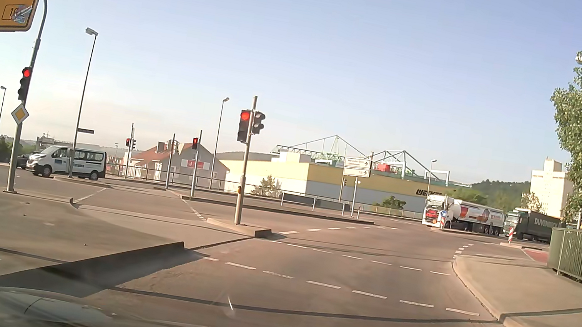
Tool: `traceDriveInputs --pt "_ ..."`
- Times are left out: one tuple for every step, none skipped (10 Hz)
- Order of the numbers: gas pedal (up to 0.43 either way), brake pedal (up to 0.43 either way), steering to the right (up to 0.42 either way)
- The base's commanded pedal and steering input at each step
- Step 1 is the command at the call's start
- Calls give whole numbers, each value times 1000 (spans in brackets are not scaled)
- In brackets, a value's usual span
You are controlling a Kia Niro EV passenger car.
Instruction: Follow the waypoints while adhering to traffic rules and regulations
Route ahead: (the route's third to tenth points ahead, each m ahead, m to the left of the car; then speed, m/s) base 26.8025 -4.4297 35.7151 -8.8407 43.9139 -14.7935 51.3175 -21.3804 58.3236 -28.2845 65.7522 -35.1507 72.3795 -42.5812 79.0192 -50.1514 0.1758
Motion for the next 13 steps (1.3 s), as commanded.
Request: traceDriveInputs --pt "0 207 85" --pt "0 207 85" --pt "0 213 85" --pt "0 213 85" --pt "0 226 85" --pt "0 238 85" --pt "0 244 85" --pt "0 244 84" --pt "0 250 84" --pt "0 256 85" --pt "0 256 84" --pt "0 256 85" --pt "0 262 85"
